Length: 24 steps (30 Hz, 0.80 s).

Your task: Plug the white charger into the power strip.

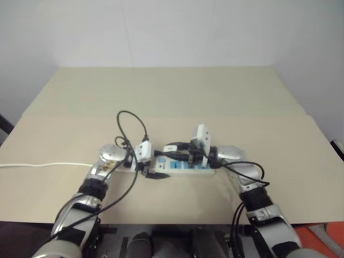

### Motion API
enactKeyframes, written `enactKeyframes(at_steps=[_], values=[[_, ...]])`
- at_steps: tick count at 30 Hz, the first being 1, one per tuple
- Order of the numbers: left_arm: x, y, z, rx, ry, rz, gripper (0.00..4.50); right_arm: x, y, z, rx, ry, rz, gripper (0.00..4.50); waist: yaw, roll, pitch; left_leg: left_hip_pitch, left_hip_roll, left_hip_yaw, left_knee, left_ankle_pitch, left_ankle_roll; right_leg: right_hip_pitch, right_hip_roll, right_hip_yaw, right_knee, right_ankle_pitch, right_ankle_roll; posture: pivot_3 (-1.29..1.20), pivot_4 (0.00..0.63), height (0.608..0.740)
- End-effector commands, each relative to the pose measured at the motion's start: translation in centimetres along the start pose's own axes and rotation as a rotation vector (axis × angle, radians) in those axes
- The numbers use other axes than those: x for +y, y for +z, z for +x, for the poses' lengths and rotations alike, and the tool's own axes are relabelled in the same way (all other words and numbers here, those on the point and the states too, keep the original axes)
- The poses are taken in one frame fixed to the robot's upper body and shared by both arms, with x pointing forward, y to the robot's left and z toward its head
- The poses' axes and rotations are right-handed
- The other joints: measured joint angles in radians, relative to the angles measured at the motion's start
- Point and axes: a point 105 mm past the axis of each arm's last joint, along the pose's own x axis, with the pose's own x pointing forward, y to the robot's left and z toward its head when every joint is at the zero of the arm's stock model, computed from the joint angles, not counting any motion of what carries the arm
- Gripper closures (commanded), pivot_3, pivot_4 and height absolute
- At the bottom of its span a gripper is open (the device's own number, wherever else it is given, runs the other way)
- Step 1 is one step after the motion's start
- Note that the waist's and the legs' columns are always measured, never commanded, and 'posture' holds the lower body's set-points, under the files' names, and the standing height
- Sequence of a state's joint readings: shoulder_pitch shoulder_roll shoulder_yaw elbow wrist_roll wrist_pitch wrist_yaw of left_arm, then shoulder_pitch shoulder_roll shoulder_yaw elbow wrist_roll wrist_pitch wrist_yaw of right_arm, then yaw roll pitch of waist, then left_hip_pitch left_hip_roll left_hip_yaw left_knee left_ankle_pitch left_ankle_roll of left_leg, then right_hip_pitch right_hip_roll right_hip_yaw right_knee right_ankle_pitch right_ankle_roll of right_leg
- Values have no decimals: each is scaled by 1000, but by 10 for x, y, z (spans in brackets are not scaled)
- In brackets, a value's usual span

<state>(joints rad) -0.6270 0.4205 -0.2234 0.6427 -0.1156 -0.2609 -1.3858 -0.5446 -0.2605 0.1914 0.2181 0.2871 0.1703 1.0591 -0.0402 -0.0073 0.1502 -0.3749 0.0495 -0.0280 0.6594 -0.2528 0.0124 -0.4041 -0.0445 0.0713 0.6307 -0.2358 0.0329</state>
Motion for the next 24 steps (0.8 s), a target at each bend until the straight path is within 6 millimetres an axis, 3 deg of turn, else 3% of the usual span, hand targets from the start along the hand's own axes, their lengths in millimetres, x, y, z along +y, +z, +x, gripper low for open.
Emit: enactKeyframes(at_steps=[1, 8, 18, 24], values=[[-3, -1, -1, 25, -18, 15, 1161, -3, 11, 3, -28, -3, -43, 3365, 0, 0, 0, 0, 0, 0, 0, 0, 0, 0, 0, 0, 0, 0, 0, 0, 150, 740], [-3, 0, -2, 26, -19, 13, 1161, -13, 6, -5, -16, -37, -44, 3365, -1, 0, 0, 0, 0, 0, 0, 0, 0, 0, 0, 0, 0, 0, 0, 0, 150, 740], [-4, -3, -10, 40, -7, 6, 1161, -18, -16, -49, 92, -40, -74, 3365, 7, 0, 0, 0, 0, 0, 0, 0, 0, 0, 0, 0, -1, 0, 0, 0, 150, 740], [-5, -3, -12, 46, -7, 5, 1161, -19, -25, -62, 144, -25, -78, 3365, 7, 0, 0, 0, 0, 0, 0, 0, 0, 0, 0, 0, -1, 0, 0, 0, 150, 740]])
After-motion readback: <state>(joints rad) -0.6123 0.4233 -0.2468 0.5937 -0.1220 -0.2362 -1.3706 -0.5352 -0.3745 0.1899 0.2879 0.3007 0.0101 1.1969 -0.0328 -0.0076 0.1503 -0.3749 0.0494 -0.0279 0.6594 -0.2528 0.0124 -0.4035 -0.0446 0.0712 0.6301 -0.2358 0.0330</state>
